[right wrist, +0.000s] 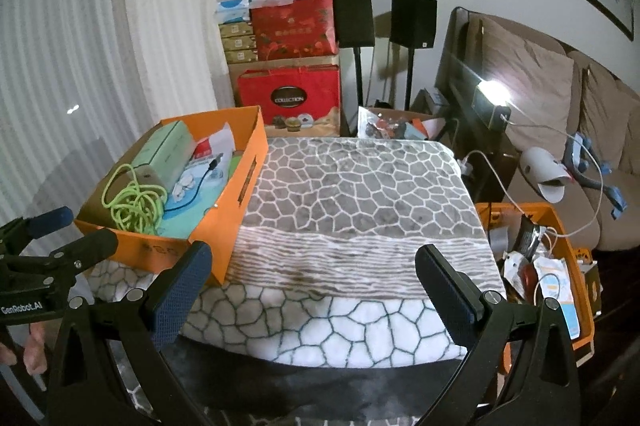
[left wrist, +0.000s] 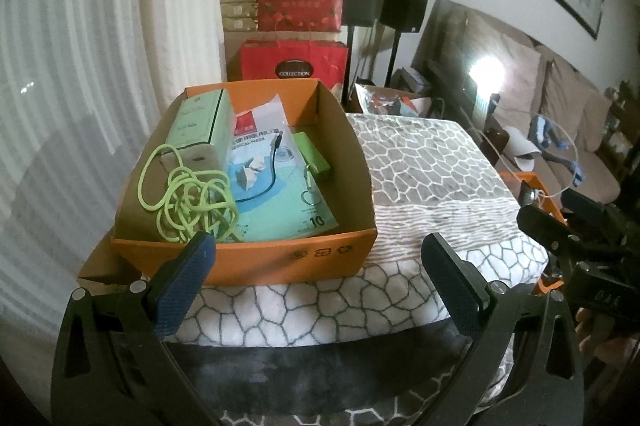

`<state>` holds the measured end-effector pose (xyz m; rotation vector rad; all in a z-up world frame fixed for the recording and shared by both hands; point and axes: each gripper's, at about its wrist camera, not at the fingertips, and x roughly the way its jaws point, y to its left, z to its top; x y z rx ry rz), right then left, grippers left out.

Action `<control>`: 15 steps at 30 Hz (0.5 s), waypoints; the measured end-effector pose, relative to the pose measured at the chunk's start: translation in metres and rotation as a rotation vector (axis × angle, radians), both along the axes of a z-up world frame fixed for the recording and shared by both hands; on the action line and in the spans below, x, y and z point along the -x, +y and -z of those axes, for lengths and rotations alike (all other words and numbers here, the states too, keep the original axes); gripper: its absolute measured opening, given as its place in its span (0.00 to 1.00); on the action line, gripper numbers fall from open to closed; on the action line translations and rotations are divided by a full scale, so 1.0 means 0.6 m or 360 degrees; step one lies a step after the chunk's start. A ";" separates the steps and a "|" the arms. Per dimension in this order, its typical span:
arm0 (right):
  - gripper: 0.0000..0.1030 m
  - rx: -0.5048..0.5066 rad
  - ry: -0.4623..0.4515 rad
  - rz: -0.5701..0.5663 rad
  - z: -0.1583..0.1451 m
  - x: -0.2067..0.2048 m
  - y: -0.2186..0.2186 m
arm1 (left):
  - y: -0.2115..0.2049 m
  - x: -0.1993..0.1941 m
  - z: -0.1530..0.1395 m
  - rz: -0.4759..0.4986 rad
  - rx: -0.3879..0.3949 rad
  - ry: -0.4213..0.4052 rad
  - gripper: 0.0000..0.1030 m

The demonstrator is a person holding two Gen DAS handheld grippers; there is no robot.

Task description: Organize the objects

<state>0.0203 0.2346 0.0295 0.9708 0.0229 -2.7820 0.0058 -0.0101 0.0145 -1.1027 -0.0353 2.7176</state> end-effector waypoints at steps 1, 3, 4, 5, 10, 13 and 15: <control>0.99 0.0001 -0.0002 0.0001 0.000 0.000 0.000 | 0.000 -0.001 0.000 0.0001 0.0001 0.0000 0.99; 0.99 0.0002 -0.0005 0.0005 0.001 -0.001 -0.001 | -0.002 -0.001 0.000 -0.0001 -0.0002 0.0000 0.99; 0.99 -0.0001 -0.0005 0.0005 0.001 -0.001 0.000 | -0.003 -0.002 0.000 -0.0005 -0.0007 0.0003 0.99; 0.99 -0.0005 -0.0005 0.0006 0.001 -0.001 -0.001 | -0.004 -0.003 -0.001 -0.0007 -0.0009 0.0006 0.99; 0.99 -0.0010 -0.0005 0.0010 0.002 -0.002 -0.004 | -0.011 -0.003 -0.002 -0.0027 -0.0008 0.0019 0.99; 0.99 -0.0009 -0.0003 0.0008 0.003 -0.003 -0.004 | -0.014 -0.004 -0.003 -0.0036 -0.0010 0.0025 0.99; 0.99 -0.0007 -0.0003 0.0007 0.003 -0.003 -0.004 | -0.014 -0.004 -0.003 -0.0040 -0.0004 0.0022 0.99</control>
